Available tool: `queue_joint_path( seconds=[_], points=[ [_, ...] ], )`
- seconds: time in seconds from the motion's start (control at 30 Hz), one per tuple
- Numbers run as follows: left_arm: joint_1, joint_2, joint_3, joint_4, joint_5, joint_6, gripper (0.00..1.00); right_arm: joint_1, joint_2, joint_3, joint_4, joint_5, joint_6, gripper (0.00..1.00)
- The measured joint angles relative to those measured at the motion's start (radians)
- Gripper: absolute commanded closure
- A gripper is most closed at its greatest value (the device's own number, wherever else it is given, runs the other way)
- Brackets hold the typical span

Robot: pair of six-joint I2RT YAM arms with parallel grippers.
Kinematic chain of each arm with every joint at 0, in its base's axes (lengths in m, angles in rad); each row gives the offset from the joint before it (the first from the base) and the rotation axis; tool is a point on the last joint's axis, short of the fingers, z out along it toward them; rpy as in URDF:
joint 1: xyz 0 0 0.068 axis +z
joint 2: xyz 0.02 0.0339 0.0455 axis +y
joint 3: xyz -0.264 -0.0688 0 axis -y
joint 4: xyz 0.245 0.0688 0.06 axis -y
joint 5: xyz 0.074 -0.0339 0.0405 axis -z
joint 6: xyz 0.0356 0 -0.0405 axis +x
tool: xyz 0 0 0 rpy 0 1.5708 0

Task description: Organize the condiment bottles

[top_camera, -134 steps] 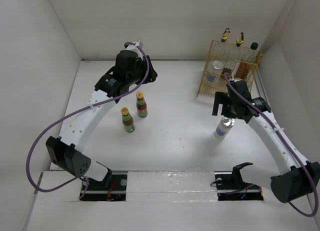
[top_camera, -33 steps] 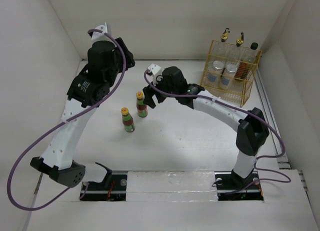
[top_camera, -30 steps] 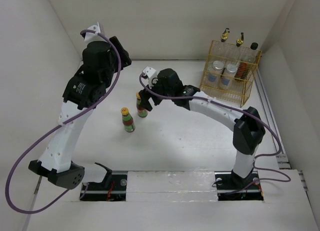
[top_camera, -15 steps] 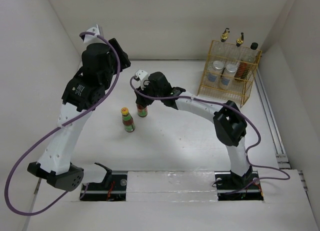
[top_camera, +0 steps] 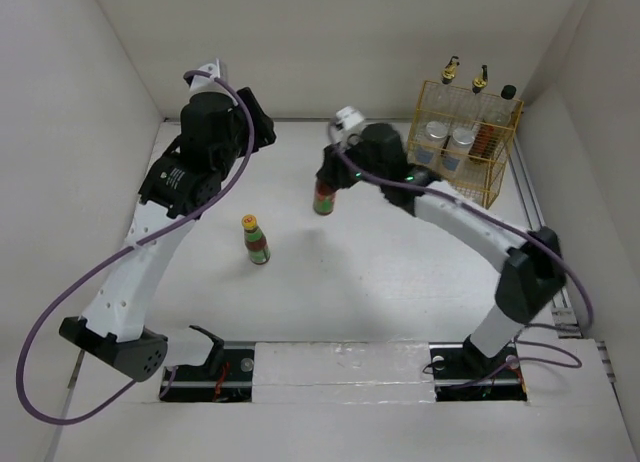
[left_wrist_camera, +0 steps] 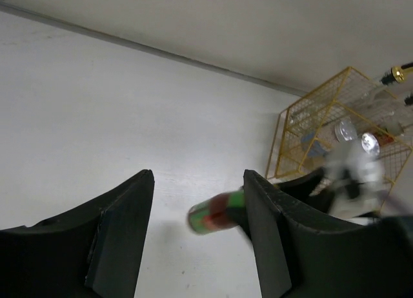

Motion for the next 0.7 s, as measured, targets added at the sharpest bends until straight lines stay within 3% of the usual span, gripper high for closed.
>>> queue_joint_path(
  seconds=[0.2, 0.37, 0.7],
  points=[
    [-0.035, 0.055, -0.023, 0.039, 0.11, 0.01, 0.47, -0.351, -0.326, -0.014, -0.053, 0.054, 0.028, 0.91],
    [-0.038, 0.102, -0.023, 0.046, 0.158, 0.014, 0.47, -0.606, -0.432, -0.013, -0.087, 0.111, 0.023, 0.92],
    [-0.038, 0.113, -0.023, 0.066, 0.185, 0.017, 0.47, -0.674, -0.362, -0.017, -0.223, 0.018, 0.021, 0.93]
  ],
)
